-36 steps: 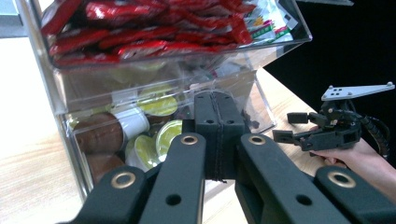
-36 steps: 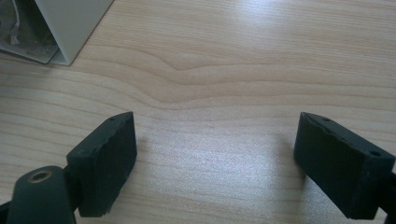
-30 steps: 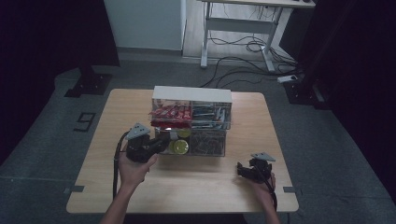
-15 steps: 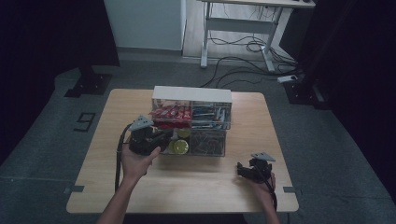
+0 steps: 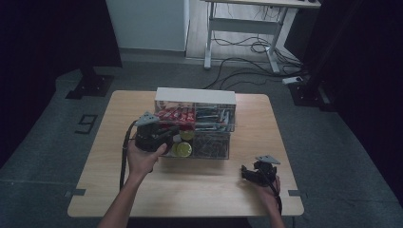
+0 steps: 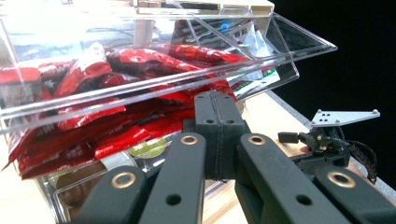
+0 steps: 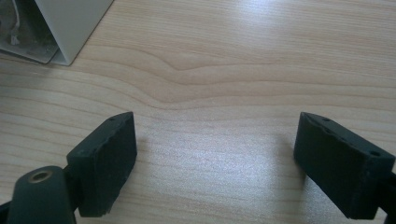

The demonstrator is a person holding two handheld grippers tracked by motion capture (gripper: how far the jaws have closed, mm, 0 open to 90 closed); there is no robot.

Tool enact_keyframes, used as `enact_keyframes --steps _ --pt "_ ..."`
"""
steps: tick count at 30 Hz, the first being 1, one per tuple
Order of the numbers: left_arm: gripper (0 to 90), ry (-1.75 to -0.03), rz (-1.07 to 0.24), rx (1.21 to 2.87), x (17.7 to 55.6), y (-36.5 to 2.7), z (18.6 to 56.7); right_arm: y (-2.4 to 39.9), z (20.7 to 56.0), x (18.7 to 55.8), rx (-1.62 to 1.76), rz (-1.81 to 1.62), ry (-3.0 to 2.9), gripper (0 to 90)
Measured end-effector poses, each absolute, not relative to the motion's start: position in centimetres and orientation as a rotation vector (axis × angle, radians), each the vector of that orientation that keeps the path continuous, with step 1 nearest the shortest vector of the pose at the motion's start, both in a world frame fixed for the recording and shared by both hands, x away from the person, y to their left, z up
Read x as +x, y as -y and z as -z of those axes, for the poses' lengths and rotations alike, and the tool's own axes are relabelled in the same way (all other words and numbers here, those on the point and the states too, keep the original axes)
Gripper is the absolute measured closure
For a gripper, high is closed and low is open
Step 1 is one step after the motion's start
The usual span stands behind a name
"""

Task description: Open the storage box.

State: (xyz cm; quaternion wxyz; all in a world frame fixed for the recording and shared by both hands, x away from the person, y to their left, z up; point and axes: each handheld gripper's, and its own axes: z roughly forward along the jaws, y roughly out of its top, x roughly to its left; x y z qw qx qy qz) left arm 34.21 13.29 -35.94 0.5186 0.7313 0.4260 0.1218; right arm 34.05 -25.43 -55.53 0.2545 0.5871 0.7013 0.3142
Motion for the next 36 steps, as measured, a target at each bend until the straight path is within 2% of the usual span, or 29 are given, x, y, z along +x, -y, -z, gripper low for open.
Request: enact_keyframes --steps 36 --pt "90.0 -1.003 -0.287 1.730 35.6 -13.0 33.8 25.4 55.5 34.1 1.595 -0.850 -1.903 13.7"
